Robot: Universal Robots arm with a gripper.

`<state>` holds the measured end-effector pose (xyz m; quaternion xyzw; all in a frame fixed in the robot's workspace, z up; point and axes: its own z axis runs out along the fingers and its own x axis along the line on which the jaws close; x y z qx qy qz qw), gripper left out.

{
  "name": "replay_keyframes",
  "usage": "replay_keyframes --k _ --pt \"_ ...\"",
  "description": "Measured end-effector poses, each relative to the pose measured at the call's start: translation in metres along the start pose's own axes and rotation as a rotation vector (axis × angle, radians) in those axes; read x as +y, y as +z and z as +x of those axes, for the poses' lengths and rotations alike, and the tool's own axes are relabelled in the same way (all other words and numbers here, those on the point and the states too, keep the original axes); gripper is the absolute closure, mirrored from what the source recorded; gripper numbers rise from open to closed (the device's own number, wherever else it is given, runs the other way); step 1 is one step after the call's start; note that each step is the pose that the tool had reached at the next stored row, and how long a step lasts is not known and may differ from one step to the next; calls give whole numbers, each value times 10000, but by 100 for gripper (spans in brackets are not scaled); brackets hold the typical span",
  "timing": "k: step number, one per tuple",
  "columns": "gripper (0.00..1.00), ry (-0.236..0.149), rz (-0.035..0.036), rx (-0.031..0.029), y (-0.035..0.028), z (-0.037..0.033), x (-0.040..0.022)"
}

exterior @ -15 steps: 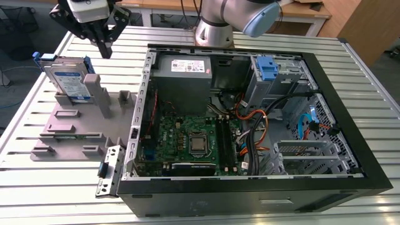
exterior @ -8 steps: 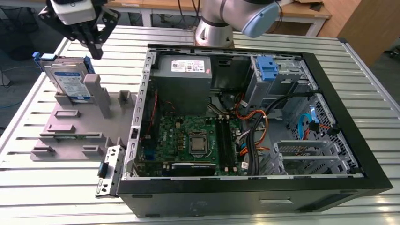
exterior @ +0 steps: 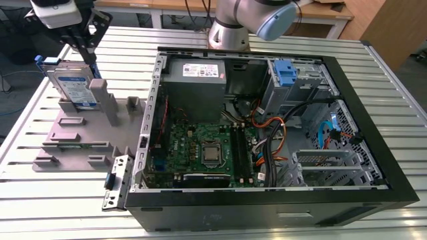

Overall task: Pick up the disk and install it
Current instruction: 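Reach for the disk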

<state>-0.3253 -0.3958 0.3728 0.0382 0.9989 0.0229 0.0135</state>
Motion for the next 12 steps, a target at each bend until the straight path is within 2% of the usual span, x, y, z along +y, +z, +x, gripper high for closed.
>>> replay_keyframes --k 8,12 --pt "89 6 1 0 49 192 0" --pt "89 10 0 0 65 265 -5"
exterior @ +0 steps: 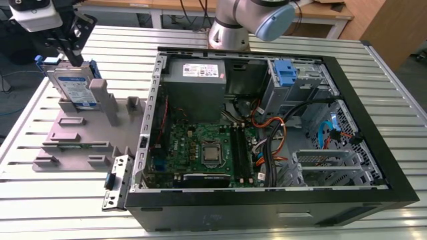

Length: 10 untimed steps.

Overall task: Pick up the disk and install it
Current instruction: 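Reach for the disk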

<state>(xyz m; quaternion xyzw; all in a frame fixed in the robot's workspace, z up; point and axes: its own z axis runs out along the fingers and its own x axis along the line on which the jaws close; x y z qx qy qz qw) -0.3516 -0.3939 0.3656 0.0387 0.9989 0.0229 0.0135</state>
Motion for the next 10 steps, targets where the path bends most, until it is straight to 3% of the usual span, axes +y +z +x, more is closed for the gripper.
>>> replay_keyframes --k 8,9,10 --pt "89 0 0 1 1 9 -1" --pt "89 0 0 8 2 9 -1" --pt "89 4 5 60 4 10 -1"
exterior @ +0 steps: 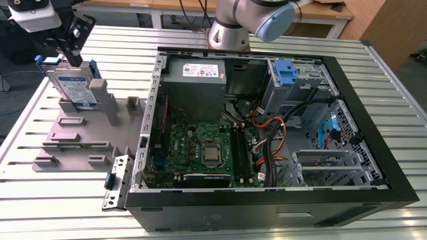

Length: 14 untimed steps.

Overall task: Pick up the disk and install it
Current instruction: 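Reach for the disk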

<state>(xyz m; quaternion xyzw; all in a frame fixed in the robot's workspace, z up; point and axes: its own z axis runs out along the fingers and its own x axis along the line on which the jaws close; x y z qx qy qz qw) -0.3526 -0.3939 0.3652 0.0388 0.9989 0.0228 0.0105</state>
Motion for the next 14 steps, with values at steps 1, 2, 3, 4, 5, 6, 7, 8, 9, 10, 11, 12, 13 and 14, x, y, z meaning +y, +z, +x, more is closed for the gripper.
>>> replay_keyframes --k 1,2,3,4,5,6,7,8,9,10,11,12,13,14 --pt "89 4 7 89 2 0 0" --pt "89 7 14 176 4 0 0" --pt "89 9 16 216 5 0 0" --pt "89 10 17 216 5 0 0" --pt "89 10 17 217 5 0 0" --pt "89 10 17 218 5 0 0" --pt "89 9 17 219 4 -1 0" --pt "89 9 18 219 4 -1 0" --pt "89 9 17 220 4 -1 0" --pt "89 9 18 220 4 -1 0" --pt "89 9 18 221 4 -1 0" --pt "89 9 17 220 4 -1 0" --pt "89 9 17 221 4 -2 5" --pt "89 8 18 221 4 -1 9"
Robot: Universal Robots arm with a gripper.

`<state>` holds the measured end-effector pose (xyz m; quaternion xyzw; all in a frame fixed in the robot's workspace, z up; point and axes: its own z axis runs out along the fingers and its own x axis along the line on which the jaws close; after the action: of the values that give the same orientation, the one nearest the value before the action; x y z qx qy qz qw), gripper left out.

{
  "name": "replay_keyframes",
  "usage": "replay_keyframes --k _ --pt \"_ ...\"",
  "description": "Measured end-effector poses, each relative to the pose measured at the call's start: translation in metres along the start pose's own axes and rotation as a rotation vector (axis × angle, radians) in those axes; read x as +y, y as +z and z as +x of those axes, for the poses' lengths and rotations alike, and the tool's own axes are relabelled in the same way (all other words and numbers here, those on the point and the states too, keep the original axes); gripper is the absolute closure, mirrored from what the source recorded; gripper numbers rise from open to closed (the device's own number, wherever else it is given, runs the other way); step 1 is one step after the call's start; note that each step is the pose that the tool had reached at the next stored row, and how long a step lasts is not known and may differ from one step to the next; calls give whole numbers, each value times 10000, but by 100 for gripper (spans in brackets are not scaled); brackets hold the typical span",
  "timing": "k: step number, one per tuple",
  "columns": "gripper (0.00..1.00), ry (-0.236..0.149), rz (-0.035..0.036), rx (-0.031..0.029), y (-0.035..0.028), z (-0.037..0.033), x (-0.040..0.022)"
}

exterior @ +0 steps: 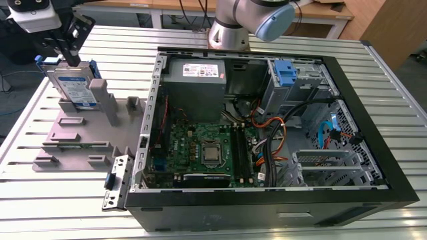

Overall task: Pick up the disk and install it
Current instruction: 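Reach for the disk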

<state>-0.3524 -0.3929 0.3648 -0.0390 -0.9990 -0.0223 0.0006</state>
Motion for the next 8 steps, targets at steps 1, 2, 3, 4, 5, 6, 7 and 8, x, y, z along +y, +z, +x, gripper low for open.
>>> replay_keyframes --k 1,2,3,4,5,6,7,8 --pt "89 1 0 0 1 1 6" --pt "89 0 0 0 1 2 12" --pt "89 0 0 0 2 2 18" --pt "89 0 0 0 3 3 26" --pt "89 0 0 0 5 4 37" --pt "89 1 0 0 8 6 49" --pt "89 1 -1 -1 10 9 62" --pt "89 1 0 0 13 14 78"
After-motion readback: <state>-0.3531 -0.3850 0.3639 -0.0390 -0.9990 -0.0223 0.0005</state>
